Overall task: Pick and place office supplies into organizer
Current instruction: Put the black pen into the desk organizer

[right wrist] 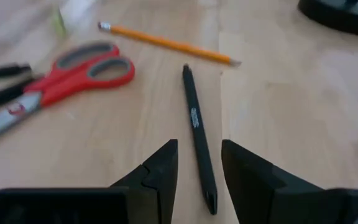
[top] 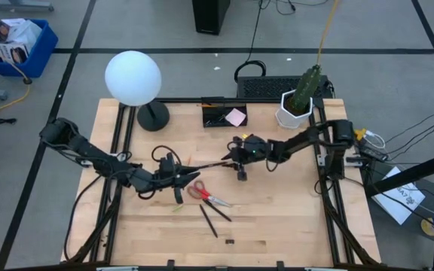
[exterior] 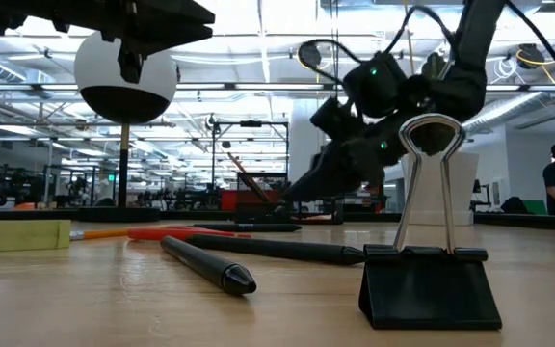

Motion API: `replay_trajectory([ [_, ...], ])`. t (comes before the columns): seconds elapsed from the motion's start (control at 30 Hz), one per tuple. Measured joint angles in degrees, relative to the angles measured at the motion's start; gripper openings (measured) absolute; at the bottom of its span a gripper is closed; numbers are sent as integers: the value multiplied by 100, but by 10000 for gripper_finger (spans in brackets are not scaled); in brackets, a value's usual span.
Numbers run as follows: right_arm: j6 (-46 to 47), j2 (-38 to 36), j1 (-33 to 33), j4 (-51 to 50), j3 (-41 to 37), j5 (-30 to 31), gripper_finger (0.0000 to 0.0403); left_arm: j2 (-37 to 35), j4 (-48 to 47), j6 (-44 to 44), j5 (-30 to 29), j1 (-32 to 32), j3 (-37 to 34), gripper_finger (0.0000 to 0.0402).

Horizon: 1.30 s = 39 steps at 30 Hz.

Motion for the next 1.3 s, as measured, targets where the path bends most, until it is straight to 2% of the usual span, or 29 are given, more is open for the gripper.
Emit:
replay_trajectory([
  [0.2, -236, 273, -20, 4, 96, 39, 116, 4, -1, 46, -31, -30, 0, 88],
  [0.57, 149, 292, -259, -84, 99, -134, 116, 4, 32, 45, -42, -31, 1, 88],
  [1.07, 339, 292, -257, -580, 99, -96, 116, 4, 17, -9, -37, -31, 2, 88],
  [1.3, 438, 967, -257, -211, 445, -255, 116, 4, -6, -17, -35, -31, 2, 88],
])
